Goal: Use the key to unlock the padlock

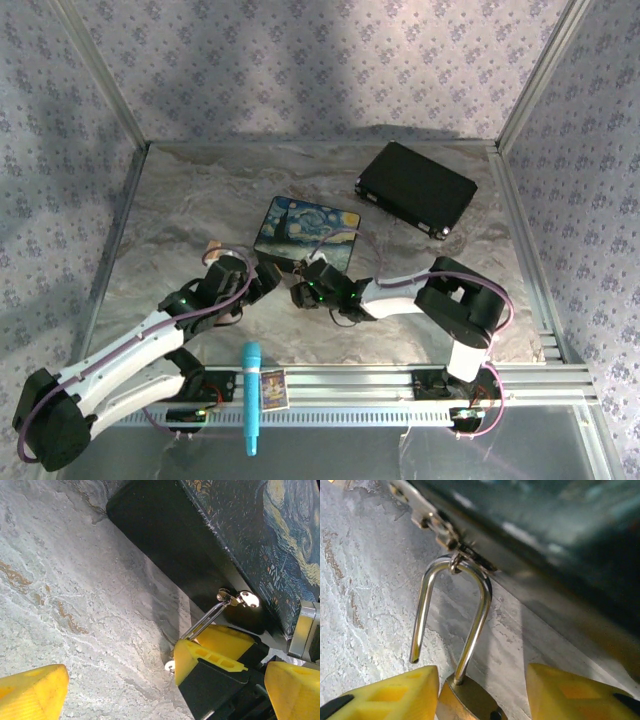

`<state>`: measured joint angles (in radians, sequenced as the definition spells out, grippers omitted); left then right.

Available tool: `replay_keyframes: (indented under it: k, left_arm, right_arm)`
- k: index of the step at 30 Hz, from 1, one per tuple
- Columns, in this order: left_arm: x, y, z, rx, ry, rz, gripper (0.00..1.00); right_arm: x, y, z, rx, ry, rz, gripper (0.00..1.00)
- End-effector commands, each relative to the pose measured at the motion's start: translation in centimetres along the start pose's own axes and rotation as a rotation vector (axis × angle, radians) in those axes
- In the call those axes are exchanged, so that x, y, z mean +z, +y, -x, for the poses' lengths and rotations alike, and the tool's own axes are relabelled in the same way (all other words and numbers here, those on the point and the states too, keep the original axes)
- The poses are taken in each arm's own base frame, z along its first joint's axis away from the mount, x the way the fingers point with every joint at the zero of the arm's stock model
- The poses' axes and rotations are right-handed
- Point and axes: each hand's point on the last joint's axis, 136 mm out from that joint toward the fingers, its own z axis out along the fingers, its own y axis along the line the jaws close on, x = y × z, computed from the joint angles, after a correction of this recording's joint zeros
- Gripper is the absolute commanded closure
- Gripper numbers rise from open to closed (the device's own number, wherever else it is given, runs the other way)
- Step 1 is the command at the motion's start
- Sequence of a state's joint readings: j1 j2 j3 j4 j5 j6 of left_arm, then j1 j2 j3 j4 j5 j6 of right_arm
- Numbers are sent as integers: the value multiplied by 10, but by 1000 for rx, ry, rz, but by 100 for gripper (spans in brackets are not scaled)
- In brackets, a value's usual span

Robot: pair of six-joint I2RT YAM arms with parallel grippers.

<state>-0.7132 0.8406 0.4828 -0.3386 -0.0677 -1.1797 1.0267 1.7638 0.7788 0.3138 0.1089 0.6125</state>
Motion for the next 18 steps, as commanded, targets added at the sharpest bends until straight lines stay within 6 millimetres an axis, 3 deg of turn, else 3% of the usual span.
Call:
replay_keyframes:
  k: [1,10,18]
  left_arm:
    - [0,0,4,-15,-19,0,0]
    - [-6,-2,13,68,-51,35,0]
    - [-30,-36,50,598,-165,130,0]
  right_arm:
    - [5,2,-8,19,6,-1,55]
    - [-7,-7,-20,92,-12,11,72]
    - [-25,-19,-21,219,-63,80,84]
